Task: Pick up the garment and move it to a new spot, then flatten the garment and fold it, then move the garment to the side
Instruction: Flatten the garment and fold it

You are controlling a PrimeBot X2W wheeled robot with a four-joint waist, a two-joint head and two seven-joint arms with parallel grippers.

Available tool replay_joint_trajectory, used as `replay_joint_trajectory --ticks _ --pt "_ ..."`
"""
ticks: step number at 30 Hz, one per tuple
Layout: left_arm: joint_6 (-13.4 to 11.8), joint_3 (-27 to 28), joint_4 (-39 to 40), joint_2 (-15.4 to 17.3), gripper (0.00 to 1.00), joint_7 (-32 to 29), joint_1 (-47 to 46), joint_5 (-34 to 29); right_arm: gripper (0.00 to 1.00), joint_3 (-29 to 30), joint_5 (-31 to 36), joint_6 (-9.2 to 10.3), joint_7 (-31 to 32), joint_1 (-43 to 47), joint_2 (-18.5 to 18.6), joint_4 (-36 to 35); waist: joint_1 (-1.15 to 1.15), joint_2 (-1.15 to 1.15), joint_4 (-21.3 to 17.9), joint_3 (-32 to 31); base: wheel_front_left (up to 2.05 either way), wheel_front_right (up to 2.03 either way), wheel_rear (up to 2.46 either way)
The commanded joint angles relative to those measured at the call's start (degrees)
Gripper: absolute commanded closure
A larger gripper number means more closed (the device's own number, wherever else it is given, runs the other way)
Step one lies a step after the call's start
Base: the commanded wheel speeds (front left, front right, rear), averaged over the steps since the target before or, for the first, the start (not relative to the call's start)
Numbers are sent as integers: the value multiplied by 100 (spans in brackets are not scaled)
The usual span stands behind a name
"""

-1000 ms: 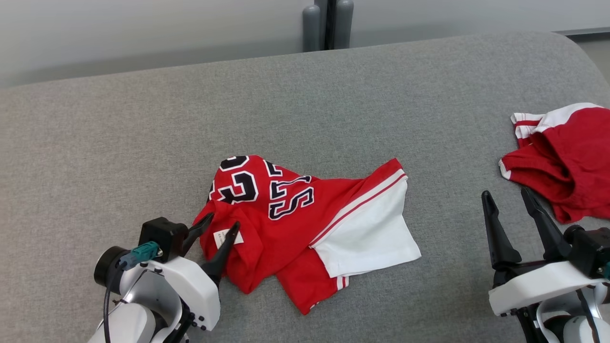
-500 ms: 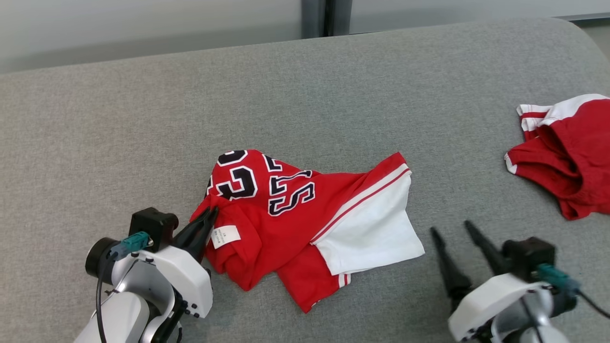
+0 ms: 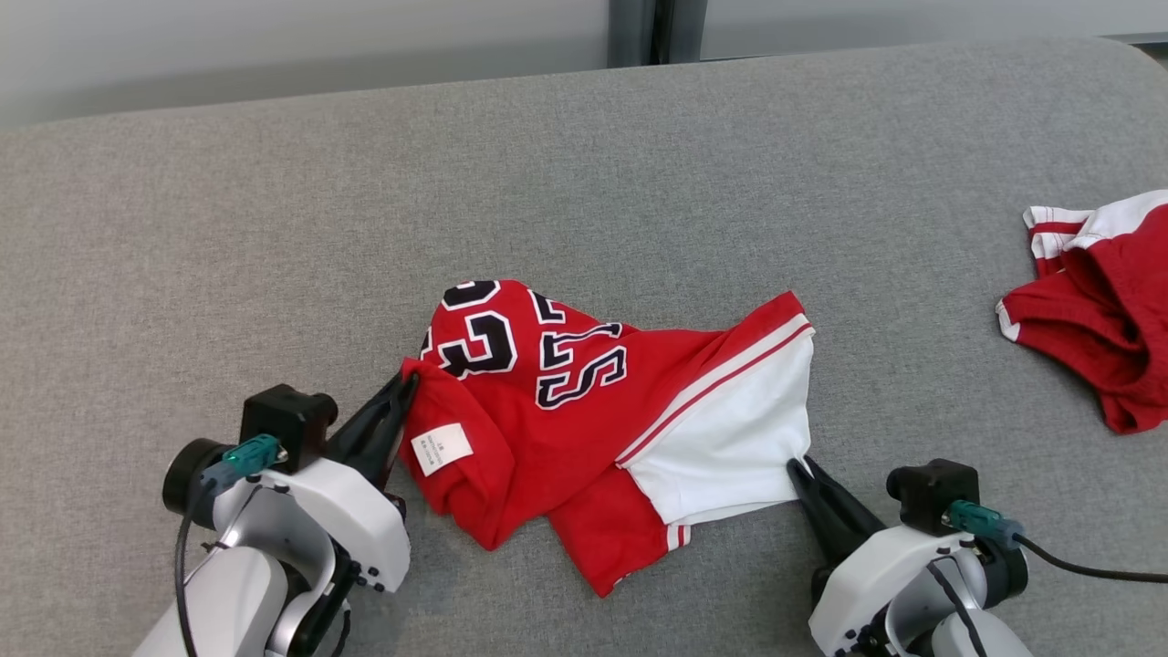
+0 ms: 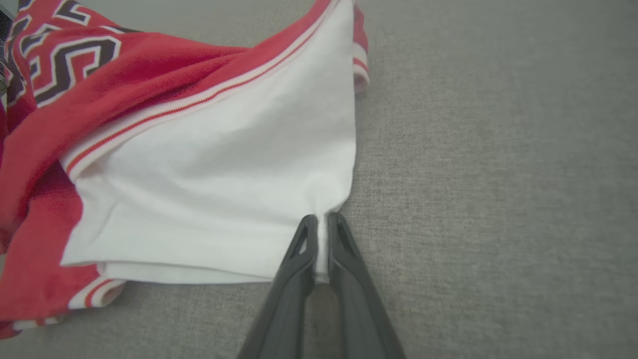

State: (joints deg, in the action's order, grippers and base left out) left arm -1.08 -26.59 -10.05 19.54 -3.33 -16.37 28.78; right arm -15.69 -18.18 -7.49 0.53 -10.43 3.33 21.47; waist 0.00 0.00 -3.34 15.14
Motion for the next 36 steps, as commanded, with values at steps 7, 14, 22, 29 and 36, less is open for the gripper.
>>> replay_joint_trajectory --ticks 7,14,22,29,36 --pt "-230 341 532 161 100 367 -123 -32 100 332 -372 0 -657 -185 117 -732 0 0 24 -84 0 0 0" --pt "-459 667 1374 499 100 414 -416 -231 100 796 -1045 -2 -762 -399 279 -2249 0 0 87 -282 0 0 0" --pt "-757 1155 2228 889 100 314 -821 -420 100 1408 -1247 -1 -742 -1097 469 -3444 0 0 95 -465 0 0 0" --pt "-943 1625 2786 1247 100 258 -1203 -562 100 1886 -1199 0 -567 -1885 696 -4059 0 0 125 -598 0 0 0" --pt "-1025 1845 3174 1464 100 99 -1374 -567 100 2058 -1236 0 -231 -2223 746 -4296 0 0 150 -602 0 0 0"
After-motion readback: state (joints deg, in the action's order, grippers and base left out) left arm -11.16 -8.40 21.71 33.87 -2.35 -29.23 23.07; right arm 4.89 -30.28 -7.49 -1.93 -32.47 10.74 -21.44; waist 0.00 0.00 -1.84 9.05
